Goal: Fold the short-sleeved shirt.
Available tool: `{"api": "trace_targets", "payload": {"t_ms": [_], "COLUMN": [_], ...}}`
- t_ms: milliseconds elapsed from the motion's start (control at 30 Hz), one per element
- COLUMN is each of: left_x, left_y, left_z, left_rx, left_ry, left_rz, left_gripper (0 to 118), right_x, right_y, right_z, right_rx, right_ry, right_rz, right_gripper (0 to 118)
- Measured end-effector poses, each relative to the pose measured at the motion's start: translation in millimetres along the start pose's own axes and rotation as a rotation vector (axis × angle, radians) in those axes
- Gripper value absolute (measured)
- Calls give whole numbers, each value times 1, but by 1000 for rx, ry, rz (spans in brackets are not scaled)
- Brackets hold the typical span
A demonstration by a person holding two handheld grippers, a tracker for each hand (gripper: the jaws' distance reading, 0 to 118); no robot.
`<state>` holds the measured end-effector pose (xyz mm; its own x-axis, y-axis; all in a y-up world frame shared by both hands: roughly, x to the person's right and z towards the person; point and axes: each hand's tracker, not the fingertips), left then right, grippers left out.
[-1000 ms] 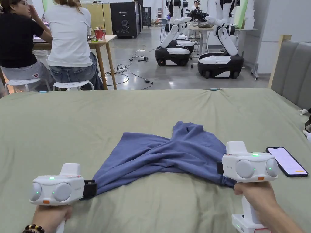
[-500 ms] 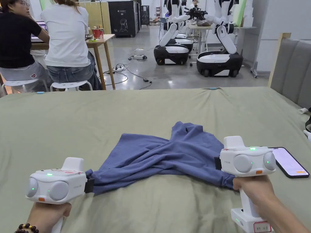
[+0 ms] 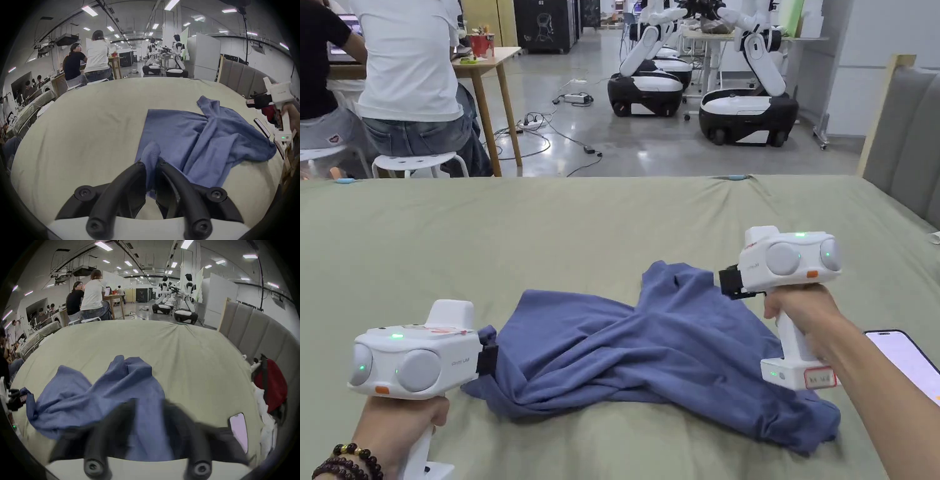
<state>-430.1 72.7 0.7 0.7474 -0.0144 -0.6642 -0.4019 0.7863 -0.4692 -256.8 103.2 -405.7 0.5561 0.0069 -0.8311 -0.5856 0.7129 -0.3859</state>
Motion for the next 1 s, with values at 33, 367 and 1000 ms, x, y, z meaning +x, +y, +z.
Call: {"api": "trace_targets", "payload": {"t_ms": [33, 367, 1000], "left_x": [1, -4, -34], "left_y": [3, -3, 180], "left_z": [-5, -33, 23], "left_rx": [-2, -33, 253], "left_ry": [5, -18, 78], "left_rz": [-1, 7, 64], "left_gripper": [7, 7, 7], "right_x": [2, 3, -1], "right_y": [6, -5, 159], "right_z": [-13, -110, 90], "right_rx": [-38, -254, 240], "right_ry": [6, -38, -148], "right_rz": [-9, 51, 100], "right_gripper": [74, 60, 2]}}
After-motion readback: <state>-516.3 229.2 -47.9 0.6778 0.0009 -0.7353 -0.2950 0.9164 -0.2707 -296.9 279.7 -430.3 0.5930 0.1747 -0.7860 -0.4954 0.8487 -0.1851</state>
